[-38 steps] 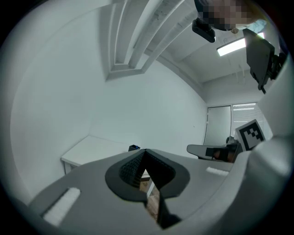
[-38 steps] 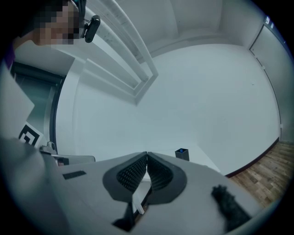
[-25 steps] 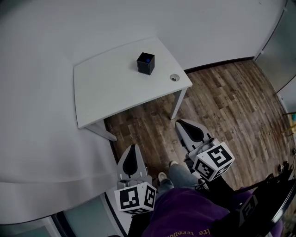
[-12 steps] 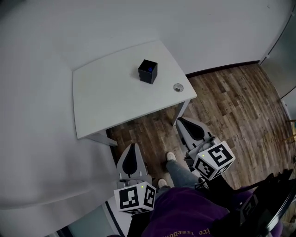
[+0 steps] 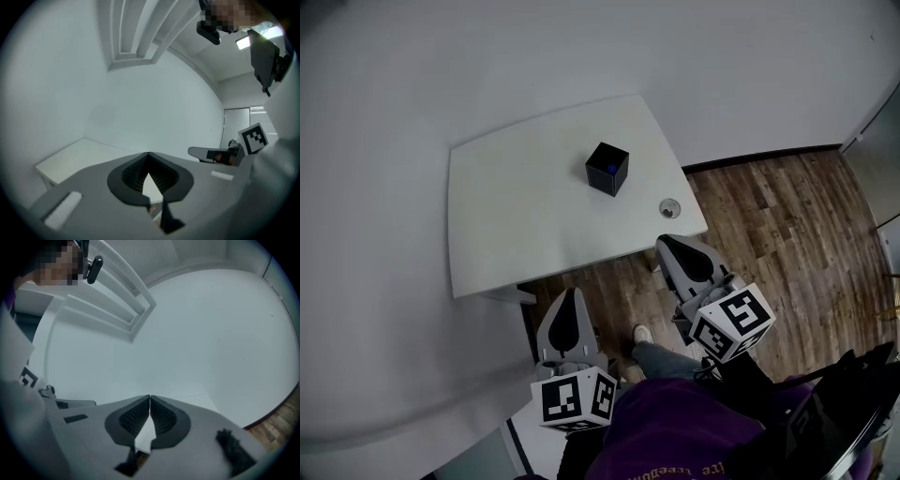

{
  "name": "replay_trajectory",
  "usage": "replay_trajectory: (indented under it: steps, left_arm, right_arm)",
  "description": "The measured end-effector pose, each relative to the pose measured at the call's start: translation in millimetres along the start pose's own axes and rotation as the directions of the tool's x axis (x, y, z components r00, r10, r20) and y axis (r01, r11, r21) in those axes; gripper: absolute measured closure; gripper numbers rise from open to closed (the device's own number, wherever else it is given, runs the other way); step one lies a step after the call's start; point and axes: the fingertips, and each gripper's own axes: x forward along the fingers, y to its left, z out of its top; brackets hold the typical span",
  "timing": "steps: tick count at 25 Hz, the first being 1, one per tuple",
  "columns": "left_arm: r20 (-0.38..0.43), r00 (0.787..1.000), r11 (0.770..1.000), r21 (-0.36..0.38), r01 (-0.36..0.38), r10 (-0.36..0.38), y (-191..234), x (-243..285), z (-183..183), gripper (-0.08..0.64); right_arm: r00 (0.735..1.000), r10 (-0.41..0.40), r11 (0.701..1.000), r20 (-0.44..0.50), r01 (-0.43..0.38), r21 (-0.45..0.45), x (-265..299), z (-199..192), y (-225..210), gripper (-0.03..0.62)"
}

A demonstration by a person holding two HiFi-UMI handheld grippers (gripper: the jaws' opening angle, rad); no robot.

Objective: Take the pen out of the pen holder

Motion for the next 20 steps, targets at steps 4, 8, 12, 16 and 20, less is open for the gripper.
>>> replay_trajectory:
  steps: [4, 8, 12, 16, 20]
  left_arm:
    - [0.013, 0.999, 0.999, -0.006, -0.039, 0.039, -1.6, 20.5, 5.1, 0.552]
    - [0.025, 0.997, 0.998, -0.013, -0.066, 0.066, -1.3, 37.1, 4.9, 0.552]
    - [0.034, 0.996, 0.996, -0.017, -0.087, 0.087, -2.4, 51.8, 5.4, 0.552]
    - [0.038, 0.995, 0.995, -0.016, -0.097, 0.098, -2.0, 63.8, 6.7, 0.552]
    - [0.036, 0.993, 0.994, -0.015, -0.109, 0.11, 1.3, 70.6, 8.0, 0.552]
  right_arm:
    - [0.999, 0.032, 0.999, -0.015, -0.032, -0.011, 19.9, 4.6, -18.1, 0.581]
    - [0.999, 0.048, 0.998, -0.025, -0.049, -0.029, 35.5, 5.8, -33.2, 0.581]
    - [0.997, 0.066, 0.997, -0.031, -0.067, -0.036, 49.1, 4.9, -46.5, 0.581]
    - [0.996, 0.075, 0.996, -0.052, -0.077, -0.035, 61.4, -1.2, -57.3, 0.581]
    - [0.994, 0.088, 0.995, -0.066, -0.091, -0.035, 71.4, -5.3, -61.1, 0.58]
